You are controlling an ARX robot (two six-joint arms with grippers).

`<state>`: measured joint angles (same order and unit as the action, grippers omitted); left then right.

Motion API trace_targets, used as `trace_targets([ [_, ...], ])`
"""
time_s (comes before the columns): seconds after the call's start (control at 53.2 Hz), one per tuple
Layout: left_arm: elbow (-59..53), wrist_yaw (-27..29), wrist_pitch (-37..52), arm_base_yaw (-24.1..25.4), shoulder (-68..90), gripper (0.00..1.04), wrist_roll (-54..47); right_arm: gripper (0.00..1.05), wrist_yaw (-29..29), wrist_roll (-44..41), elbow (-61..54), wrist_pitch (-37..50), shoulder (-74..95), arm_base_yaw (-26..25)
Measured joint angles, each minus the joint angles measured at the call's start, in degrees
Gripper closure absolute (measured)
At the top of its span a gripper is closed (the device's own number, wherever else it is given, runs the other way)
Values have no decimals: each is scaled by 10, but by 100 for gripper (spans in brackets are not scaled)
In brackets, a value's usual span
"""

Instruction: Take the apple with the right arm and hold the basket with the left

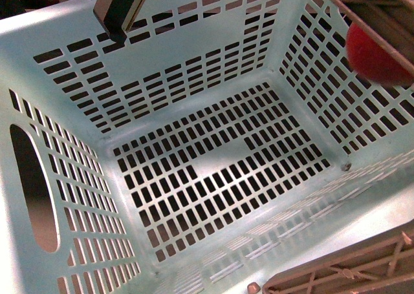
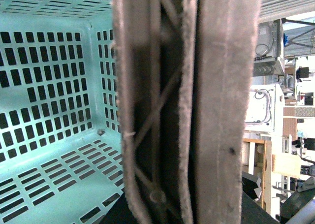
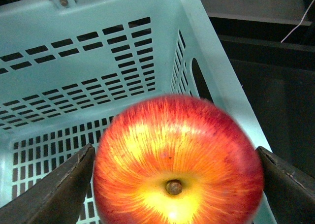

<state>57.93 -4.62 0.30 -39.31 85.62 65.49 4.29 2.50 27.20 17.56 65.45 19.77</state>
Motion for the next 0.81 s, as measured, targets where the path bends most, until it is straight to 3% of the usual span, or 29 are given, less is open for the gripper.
trace_targets([
  [0.263, 0, 1, 0, 0, 4, 89, -5, 9, -3, 7, -2, 0, 0, -4],
  [0.451, 1, 2, 0, 0, 4, 89, -5, 9, 5, 10, -5, 0, -5, -33],
  [0.808, 1, 0, 0, 0, 4, 89, -3, 9, 36, -2, -23, -75, -135, -169],
])
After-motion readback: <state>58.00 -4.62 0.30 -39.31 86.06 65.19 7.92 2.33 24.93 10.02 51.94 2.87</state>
